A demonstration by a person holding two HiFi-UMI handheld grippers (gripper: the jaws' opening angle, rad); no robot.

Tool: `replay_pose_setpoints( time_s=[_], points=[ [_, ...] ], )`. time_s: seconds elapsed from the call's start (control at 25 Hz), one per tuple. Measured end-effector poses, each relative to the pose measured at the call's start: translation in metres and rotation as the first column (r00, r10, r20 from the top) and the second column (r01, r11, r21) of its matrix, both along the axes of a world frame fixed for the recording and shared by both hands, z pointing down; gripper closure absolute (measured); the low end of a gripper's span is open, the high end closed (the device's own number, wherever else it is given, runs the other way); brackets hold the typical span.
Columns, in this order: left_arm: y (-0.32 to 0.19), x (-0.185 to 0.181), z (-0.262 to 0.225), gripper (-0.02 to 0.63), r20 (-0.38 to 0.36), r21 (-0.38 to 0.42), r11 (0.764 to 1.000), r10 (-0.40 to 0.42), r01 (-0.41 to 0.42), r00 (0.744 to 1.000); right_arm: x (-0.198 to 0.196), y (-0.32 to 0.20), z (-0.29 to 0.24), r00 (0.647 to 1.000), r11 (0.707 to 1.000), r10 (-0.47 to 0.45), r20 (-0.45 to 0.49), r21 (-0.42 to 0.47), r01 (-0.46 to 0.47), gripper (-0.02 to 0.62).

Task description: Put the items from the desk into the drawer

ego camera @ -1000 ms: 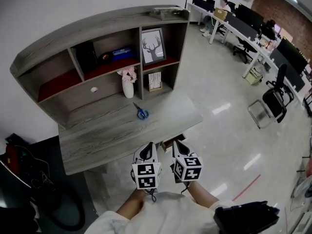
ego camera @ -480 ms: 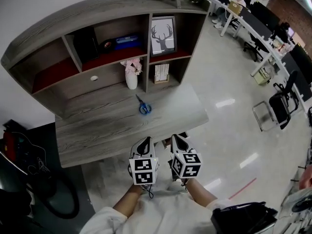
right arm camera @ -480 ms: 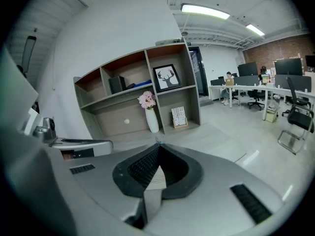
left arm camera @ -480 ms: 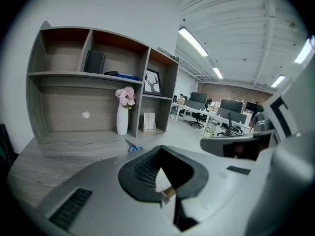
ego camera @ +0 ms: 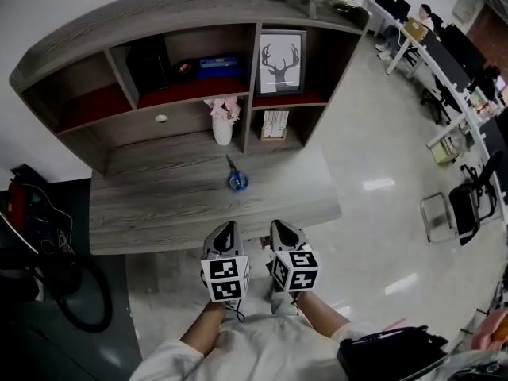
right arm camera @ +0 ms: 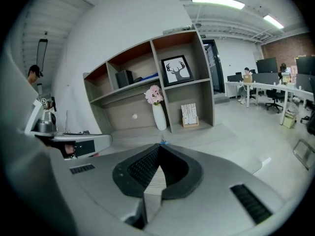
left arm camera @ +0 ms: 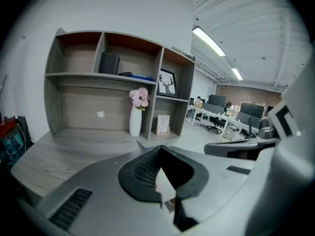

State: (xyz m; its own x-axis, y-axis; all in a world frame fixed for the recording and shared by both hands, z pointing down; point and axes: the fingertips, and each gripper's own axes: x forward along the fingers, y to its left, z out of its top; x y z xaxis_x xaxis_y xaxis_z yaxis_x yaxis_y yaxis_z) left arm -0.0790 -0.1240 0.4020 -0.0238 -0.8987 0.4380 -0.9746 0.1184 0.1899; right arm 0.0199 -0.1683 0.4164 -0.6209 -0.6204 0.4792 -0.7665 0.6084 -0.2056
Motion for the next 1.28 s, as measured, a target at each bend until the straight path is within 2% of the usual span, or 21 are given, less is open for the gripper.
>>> replay_pose_setpoints(
  time_s=[0.28,0.48,0.68,1.04,1.16,1.28],
  points=[
    [-0.008,-0.002,0.014,0.607,-0.012,-0.030,0.998,-0.064,0.064,0.998,-0.013,-0.017,0.010,0.998,0.997,-0.062,0.026,-0.032,0.063,0.597],
    [-0.021,-0.007,0.025,0.607,-0.021,-0.043,0.996,-0.075,0.074,0.997,-0.030,-0.032,0.018,0.994,0.994,-0.100,0.048,-0.044,0.103,0.597],
    [-0.037,-0.024,0.039,0.607,-0.037,-0.052,0.994,-0.098,0.096,0.994,-0.052,-0.059,0.033,0.993,0.993,-0.118,0.015,-0.025,0.118,0.597],
    [-0.051,-0.062,0.075,0.607,-0.083,-0.091,0.982,-0.171,0.163,0.982,-0.093,-0.090,0.069,0.991,0.989,-0.131,0.028,-0.071,0.132,0.592],
    [-0.054,-0.070,0.086,0.607,-0.086,-0.102,0.979,-0.184,0.175,0.979,-0.101,-0.095,0.082,0.990,0.986,-0.138,0.012,-0.090,0.139,0.551],
    [-0.057,-0.078,0.096,0.607,-0.081,-0.111,0.977,-0.193,0.183,0.978,-0.109,-0.100,0.094,0.989,0.984,-0.147,-0.006,-0.104,0.145,0.548]
  ],
)
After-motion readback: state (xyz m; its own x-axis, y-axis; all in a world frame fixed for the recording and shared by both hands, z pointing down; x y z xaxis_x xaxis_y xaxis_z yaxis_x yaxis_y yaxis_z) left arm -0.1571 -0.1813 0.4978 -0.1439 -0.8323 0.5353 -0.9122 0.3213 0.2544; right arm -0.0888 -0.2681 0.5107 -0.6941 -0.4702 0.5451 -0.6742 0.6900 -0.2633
